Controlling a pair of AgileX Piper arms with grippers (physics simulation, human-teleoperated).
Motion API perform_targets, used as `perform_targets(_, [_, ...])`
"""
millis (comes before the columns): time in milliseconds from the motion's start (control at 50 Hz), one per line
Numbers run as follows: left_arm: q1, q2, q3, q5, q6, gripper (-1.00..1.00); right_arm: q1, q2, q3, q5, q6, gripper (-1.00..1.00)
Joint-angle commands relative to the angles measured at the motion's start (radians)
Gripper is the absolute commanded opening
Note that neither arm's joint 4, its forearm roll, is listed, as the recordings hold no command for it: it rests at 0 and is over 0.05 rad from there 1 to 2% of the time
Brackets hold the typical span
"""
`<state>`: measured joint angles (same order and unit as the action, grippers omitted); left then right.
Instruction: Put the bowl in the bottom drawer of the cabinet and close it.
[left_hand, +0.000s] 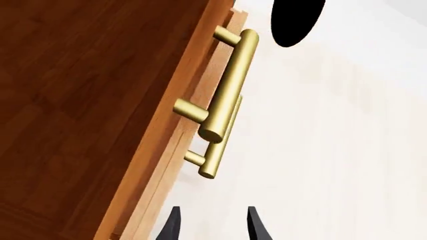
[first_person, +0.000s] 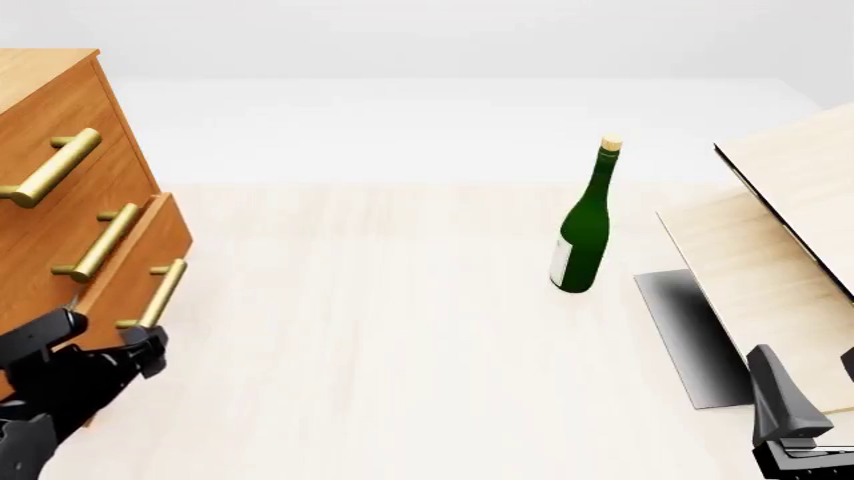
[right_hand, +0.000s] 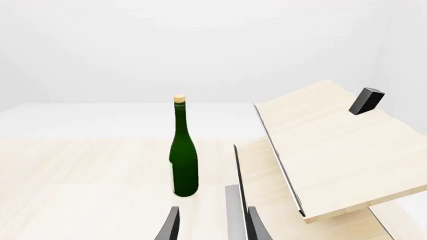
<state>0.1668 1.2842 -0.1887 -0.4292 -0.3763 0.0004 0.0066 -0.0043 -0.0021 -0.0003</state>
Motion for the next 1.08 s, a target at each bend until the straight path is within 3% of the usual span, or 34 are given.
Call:
perform_targets(20, [0.048, 0.040, 0.006, -0.032, 0.007, 1.00, 0.000, 0.000, 0.000, 0.000, 0.000, 1.00])
perform_targets(380, [0.112, 0.045, -0.009, -0.052, -0.018, 1.00, 0.000, 0.000, 0.000, 0.000, 0.000, 1.00])
perform_targets(760, [0.229, -0.019, -0.026, -0.019, 0.012, 1.00, 0.000, 0.000, 0.000, 0.000, 0.000, 1.00])
perform_targets(960, [0.281, -0.025, -0.032, -0.007, 0.067, 1.00, 0.000, 0.000, 0.000, 0.000, 0.000, 1.00])
perform_targets(1000, [0.291, -0.017, -0.041, 0.004, 0.131, 1.00, 0.000, 0.000, 0.000, 0.000, 0.000, 1.00])
perform_targets(1080, [0.280, -0.015, -0.040, 0.001, 0.137, 1.00, 0.000, 0.000, 0.000, 0.000, 0.000, 1.00])
